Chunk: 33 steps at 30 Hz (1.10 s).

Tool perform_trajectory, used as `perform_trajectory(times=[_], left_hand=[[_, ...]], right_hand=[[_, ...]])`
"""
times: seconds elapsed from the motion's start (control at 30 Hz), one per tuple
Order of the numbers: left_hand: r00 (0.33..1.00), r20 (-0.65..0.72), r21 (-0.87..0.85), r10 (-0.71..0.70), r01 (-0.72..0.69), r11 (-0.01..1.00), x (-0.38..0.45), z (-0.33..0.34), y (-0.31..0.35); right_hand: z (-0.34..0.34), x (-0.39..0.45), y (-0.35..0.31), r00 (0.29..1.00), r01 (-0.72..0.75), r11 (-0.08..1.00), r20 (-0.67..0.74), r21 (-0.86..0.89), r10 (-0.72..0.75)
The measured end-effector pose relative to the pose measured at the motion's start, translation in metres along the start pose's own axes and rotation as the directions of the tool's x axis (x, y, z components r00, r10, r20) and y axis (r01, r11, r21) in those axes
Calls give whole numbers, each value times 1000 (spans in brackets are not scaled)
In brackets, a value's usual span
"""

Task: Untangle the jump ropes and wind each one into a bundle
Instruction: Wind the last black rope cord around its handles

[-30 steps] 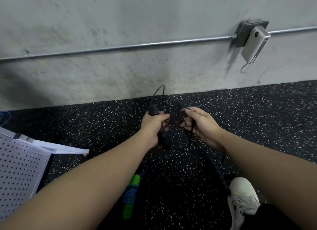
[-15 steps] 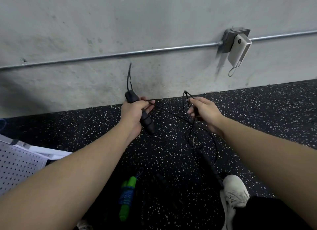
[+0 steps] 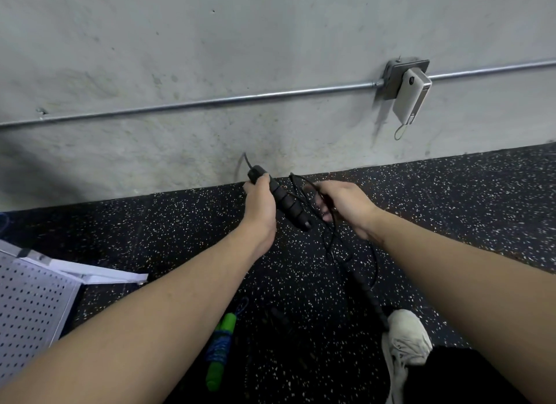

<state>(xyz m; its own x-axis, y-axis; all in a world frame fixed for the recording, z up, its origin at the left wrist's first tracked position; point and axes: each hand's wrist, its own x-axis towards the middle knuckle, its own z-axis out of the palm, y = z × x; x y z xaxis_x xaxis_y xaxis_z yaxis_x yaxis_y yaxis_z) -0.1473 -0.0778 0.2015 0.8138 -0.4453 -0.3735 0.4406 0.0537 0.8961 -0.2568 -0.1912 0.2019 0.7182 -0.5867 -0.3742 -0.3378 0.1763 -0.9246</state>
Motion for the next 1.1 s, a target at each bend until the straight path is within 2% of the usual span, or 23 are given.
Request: perform_trajectory(times=[0.1, 0.17, 0.23, 0.3, 0.4, 0.5, 0.6, 0.67, 0.7, 0.73, 0.8, 0.9, 1.0, 1.07, 1.1], left_hand=[[1000, -14, -86, 5, -6, 996, 3, 2, -3], [998, -51, -103, 34, -39, 994, 5, 0, -4], [996, -72, -142, 44, -53, 988, 8, -2, -5], [995, -82, -168, 52, -65, 984, 8, -5, -8], [998, -51, -202, 29, -39, 979, 7, -9, -10], [999, -53, -246, 2, -15, 969, 10, -15, -7], [999, -30, -242, -21, 13, 970, 11, -20, -7], [998, 21, -215, -59, 62, 975, 9, -23, -11], [995, 46, -219, -85, 93, 971, 8, -24, -14], [991, 67, -227, -112, 125, 966, 8, -26, -16], [982, 109, -229, -152, 173, 958, 6, -25, -17], [981, 144, -9, -130, 133, 991, -1, -15, -29], [970, 153, 181, -187, 159, 971, -9, -8, -38], [971, 145, 381, -191, 124, 916, -7, -11, -30], [972, 168, 528, -167, 55, 847, -6, -14, -23]], right_hand=[[3, 2, 2, 1000, 3, 1000, 13, -23, -3], [1, 2, 2, 1000, 11, 999, 29, 32, -12], [0, 2, 2, 995, -1, 992, 95, 129, -12], [-1, 4, 4, 988, 0, 991, 155, 136, -21], [3, 8, 3, 991, 77, 995, 112, -60, -70], [6, 10, -2, 981, 194, 949, 50, -249, -188], [11, 14, -5, 968, 246, 785, 98, -569, -233], [14, 17, -9, 972, 186, 599, 58, -779, -227], [14, 17, -12, 978, 158, 561, 50, -813, -203], [14, 15, -15, 985, 149, 598, 66, -787, -159], [12, 12, -17, 990, 130, 757, 132, -640, -58], [10, 9, -15, 990, 102, 795, 137, -598, -24], [6, 7, -17, 983, 150, 688, 180, -710, -29], [-5, 7, -17, 975, 139, 674, 219, -726, 34], [-11, 6, -17, 970, 126, 674, 233, -728, 70]])
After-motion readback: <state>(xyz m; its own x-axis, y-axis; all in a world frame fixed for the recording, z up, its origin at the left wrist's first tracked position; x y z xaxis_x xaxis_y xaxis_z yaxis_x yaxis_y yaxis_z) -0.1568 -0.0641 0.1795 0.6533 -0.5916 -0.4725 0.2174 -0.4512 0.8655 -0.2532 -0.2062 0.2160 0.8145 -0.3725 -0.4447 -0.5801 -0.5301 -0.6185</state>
